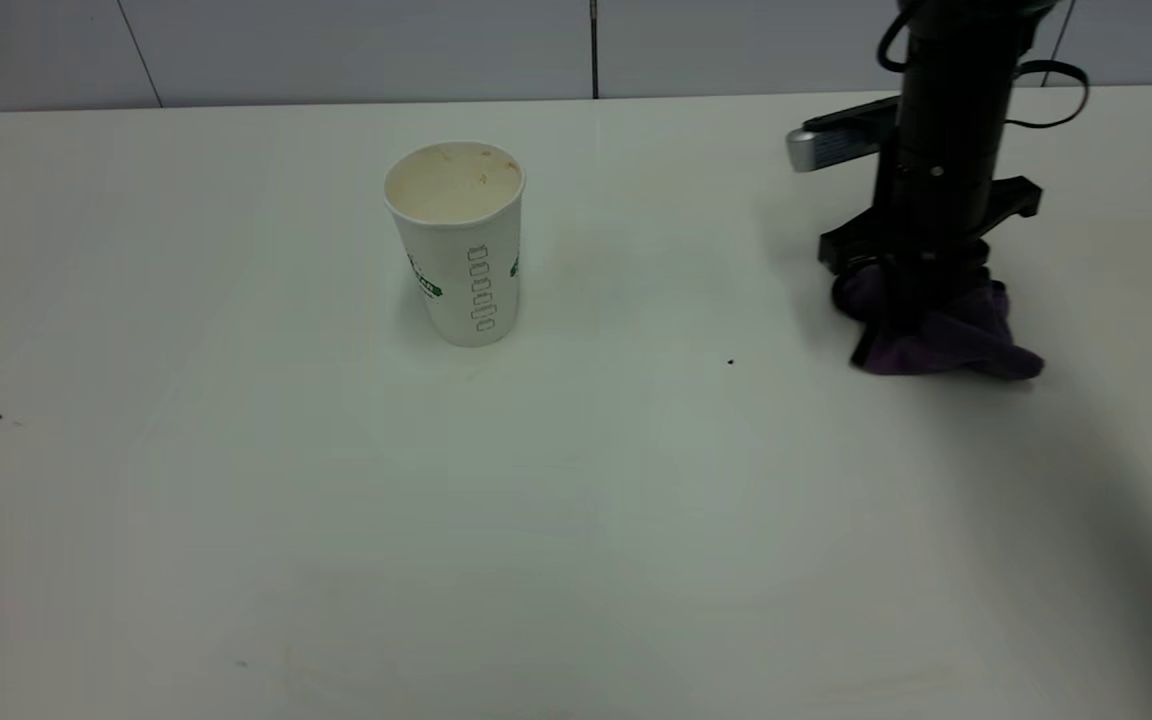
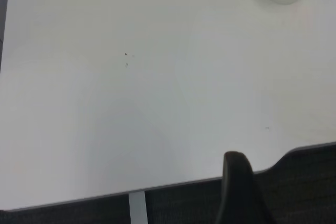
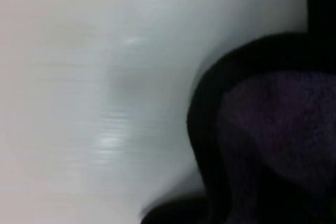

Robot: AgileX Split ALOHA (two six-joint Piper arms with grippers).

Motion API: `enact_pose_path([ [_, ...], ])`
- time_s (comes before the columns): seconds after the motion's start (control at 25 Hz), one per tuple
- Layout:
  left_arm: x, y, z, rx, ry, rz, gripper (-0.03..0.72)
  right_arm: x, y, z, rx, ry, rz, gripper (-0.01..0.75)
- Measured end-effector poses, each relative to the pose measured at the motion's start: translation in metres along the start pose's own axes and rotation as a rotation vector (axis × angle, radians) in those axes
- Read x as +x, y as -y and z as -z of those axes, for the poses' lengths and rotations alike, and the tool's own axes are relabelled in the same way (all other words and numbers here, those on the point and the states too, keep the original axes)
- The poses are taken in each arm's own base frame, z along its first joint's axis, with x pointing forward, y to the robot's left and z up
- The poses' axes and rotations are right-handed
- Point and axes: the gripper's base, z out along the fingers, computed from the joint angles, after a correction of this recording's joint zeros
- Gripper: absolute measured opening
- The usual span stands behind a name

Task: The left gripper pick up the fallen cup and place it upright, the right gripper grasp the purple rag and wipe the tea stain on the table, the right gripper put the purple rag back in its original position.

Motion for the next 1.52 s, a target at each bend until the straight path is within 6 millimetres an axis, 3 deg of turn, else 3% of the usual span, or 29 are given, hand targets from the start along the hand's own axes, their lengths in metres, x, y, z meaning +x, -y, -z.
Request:
enact_pose_path([
  [0.12,0.000,0.000,0.000,0.000,0.000,0.000,0.478,0.004,0.022,-0.001,-0.004,-0.008,-0.039,0.081],
  [0.28,0.000,0.000,0.000,0.000,0.000,0.000,0.478,0.005,0.030,-0.001,-0.007,-0.009,-0.023,0.131],
  [0.48,0.000,0.000,0.000,0.000,0.000,0.000,0.478,0.006,0.030,0.000,-0.017,-0.021,0.009,0.354],
  [0.68,0.000,0.000,0.000,0.000,0.000,0.000,0.478,0.012,0.028,0.017,-0.067,-0.076,0.044,0.553],
  [0.76,0.000,0.000,0.000,0.000,0.000,0.000,0.478,0.011,0.029,0.038,-0.083,-0.068,0.053,0.573],
  [1.04,0.000,0.000,0.000,0.002,0.000,0.001,0.478,0.011,0.030,0.158,-0.108,0.071,0.078,0.556],
  [1.16,0.000,0.000,0.000,0.002,0.000,0.001,0.478,0.017,0.031,0.197,-0.099,0.137,0.071,0.544],
  [1.36,0.000,0.000,0.000,0.002,0.000,0.001,0.478,0.043,0.024,0.236,-0.121,0.166,0.032,0.538],
  [1.52,0.000,0.000,0.000,0.002,0.000,0.001,0.478,0.081,0.016,0.252,-0.130,0.133,0.028,0.536],
])
